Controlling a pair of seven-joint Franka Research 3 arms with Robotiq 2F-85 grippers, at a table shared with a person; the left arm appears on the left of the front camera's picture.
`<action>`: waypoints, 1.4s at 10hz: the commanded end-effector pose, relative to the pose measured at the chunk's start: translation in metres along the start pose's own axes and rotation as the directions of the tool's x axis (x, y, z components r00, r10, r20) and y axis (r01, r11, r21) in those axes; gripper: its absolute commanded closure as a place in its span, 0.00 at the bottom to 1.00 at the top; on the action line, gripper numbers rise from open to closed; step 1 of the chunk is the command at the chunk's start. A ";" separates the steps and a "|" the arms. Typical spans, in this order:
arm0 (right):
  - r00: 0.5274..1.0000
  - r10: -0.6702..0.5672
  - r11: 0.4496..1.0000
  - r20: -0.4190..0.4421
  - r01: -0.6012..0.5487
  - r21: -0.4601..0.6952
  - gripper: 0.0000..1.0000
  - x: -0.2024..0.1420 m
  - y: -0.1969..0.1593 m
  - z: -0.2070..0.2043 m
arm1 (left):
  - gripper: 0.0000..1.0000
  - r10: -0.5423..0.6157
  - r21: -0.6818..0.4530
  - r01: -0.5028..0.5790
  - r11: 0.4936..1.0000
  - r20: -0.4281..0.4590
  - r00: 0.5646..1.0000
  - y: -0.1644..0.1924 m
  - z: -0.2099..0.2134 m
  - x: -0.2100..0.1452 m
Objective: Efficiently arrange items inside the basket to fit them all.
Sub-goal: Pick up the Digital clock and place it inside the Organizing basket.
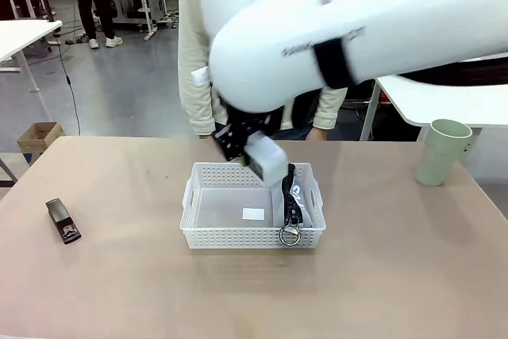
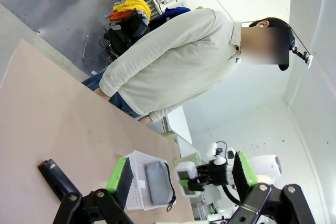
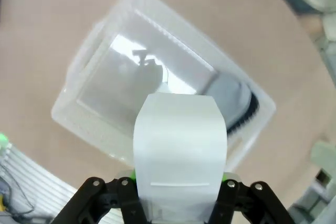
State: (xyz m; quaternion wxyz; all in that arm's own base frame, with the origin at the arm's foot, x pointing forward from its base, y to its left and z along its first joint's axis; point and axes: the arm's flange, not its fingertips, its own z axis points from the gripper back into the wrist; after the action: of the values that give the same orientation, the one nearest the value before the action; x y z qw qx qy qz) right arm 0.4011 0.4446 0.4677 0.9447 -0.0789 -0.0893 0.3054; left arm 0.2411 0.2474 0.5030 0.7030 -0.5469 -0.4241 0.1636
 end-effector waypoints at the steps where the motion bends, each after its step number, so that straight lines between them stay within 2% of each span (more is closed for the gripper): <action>1: 0.990 0.103 0.993 0.100 -0.097 -0.062 0.48 0.028 0.022 -0.015 | 0.00 -0.021 -0.020 0.021 1.000 0.011 1.000 -0.001 0.000 0.000; 4: 0.972 0.195 0.980 0.134 -0.197 0.003 0.48 0.030 0.043 -0.055 | 0.00 -0.021 -0.020 0.021 1.000 0.011 1.000 -0.001 0.000 0.000; 9: 0.969 0.243 0.958 0.036 -0.246 0.148 0.48 0.024 0.028 -0.110 | 0.00 -0.021 -0.020 0.021 1.000 0.011 1.000 -0.001 0.000 0.000; 11: 0.967 0.256 0.951 -0.011 -0.250 0.182 0.48 0.020 0.026 -0.124 | 0.00 -0.021 -0.020 0.021 1.000 0.011 1.000 -0.001 0.000 0.000; 14: 0.967 0.252 0.949 -0.035 -0.240 0.206 0.48 0.014 0.019 -0.133 | 0.00 -0.021 -0.020 0.021 1.000 0.011 1.000 -0.001 0.000 0.000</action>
State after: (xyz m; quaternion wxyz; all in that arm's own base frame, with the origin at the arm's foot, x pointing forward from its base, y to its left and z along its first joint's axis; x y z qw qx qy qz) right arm 0.4299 0.4673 0.3317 0.9080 -0.0148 -0.0270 0.4177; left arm 0.2409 0.2475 0.5031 0.7030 -0.5467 -0.4245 0.1634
